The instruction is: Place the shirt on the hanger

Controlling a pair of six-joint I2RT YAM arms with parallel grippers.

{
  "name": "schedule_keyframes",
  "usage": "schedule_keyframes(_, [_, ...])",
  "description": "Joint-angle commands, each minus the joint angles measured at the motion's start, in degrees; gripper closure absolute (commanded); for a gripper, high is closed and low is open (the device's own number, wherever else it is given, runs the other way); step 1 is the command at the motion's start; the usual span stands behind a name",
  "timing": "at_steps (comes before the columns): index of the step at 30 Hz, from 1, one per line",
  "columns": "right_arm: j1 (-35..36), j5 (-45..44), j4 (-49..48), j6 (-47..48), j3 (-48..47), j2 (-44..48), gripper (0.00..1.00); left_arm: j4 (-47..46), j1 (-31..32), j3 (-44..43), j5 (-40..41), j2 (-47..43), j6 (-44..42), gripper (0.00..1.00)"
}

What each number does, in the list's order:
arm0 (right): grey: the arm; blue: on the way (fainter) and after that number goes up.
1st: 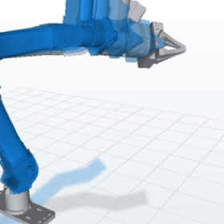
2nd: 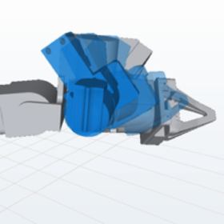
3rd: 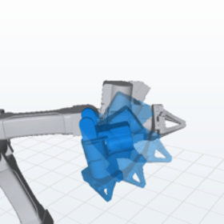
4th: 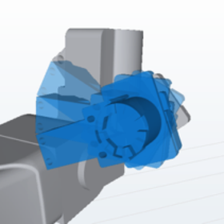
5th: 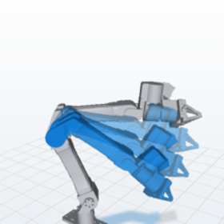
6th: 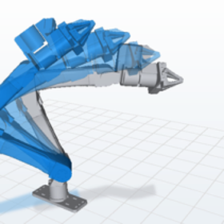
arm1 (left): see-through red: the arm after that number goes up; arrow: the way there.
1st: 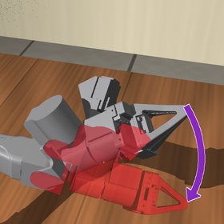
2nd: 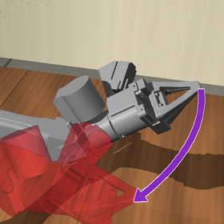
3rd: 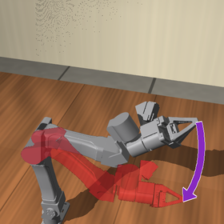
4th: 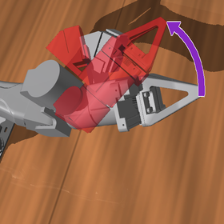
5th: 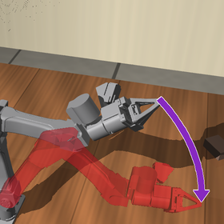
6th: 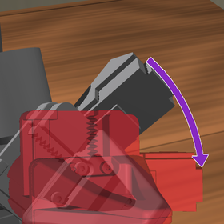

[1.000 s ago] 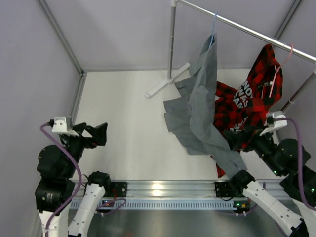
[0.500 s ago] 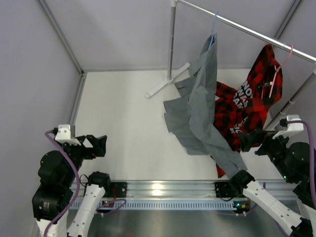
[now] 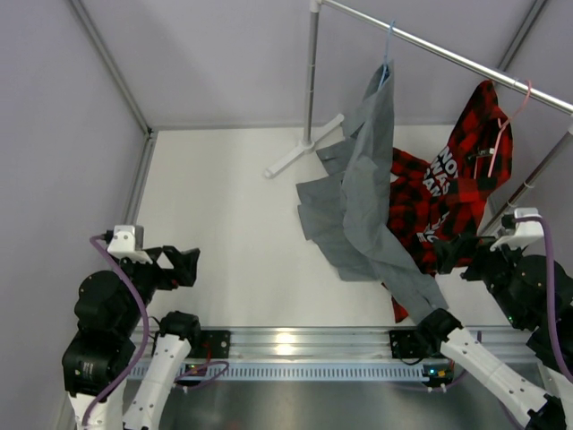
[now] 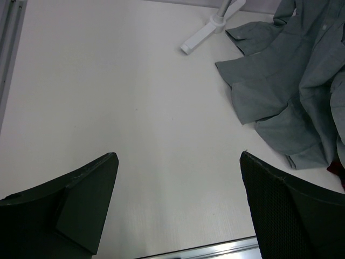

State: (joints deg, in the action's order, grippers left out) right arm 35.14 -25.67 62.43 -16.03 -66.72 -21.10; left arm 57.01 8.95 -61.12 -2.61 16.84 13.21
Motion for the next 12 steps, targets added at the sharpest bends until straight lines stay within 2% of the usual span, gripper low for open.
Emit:
schedule_keyframes(1, [-0.07, -2.01, -0.91, 1.27, 0.19, -0.96, 0.00, -1.82, 0.19, -0.40, -1.26, -0.05, -0.82, 0.02])
schedule_keyframes(12, [-0.07, -2.72, -1.18, 1.36, -0.34, -1.66, 0.01, -1.91, 0.19, -1.02, 0.94, 0.21, -1.08, 0.02])
